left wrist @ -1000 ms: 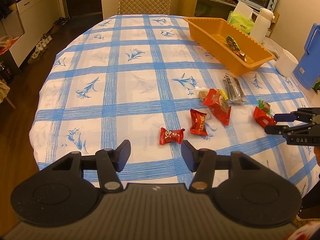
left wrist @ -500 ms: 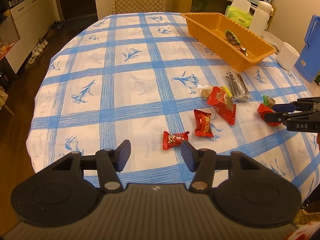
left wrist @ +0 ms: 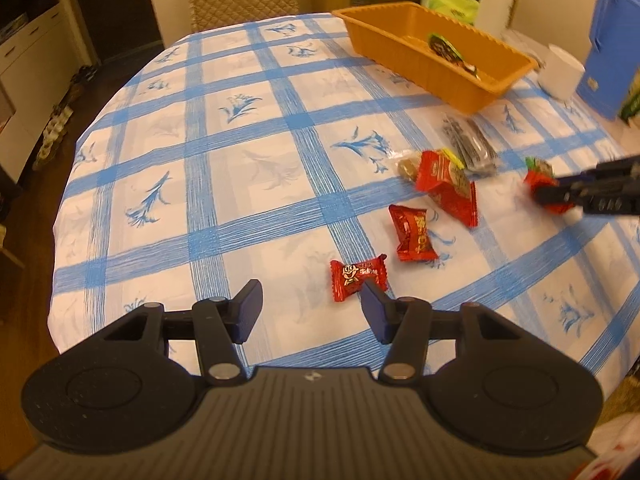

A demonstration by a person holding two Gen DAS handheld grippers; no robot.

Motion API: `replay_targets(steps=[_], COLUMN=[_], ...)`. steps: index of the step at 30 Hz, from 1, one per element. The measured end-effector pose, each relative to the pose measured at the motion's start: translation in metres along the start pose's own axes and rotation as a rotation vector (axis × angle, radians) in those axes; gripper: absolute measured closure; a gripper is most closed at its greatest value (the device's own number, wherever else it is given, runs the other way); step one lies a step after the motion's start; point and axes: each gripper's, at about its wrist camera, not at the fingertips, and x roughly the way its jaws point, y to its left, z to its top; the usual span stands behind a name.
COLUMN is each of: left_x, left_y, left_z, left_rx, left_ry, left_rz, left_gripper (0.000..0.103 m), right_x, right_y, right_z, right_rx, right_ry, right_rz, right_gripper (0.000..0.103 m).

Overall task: Organize snacks
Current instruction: 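Grasp the large red snack bag with the right tool while the left tool grasps a red candy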

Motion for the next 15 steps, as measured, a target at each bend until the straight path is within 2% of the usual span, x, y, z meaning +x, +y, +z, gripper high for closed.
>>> replay_targets(steps=[8, 15], left_x=[0.018, 0.032], left_y=[-0.011, -0.017], left_z=[0.001, 0.01], left_rx=[0.127, 0.206], left_ry=[0.017, 0.003], left_rz=[-0.024, -0.036], left_gripper=[0.052, 0.055], right_x=[-0.019, -0.034], right_y=[-0.004, -0.008], right_z=[-0.001, -0.004], right_rx=[0.092, 0.144], right_ry=[-0.039, -0.056], right_rz=[-0.014, -0.04], right_gripper=[0.077, 0.077])
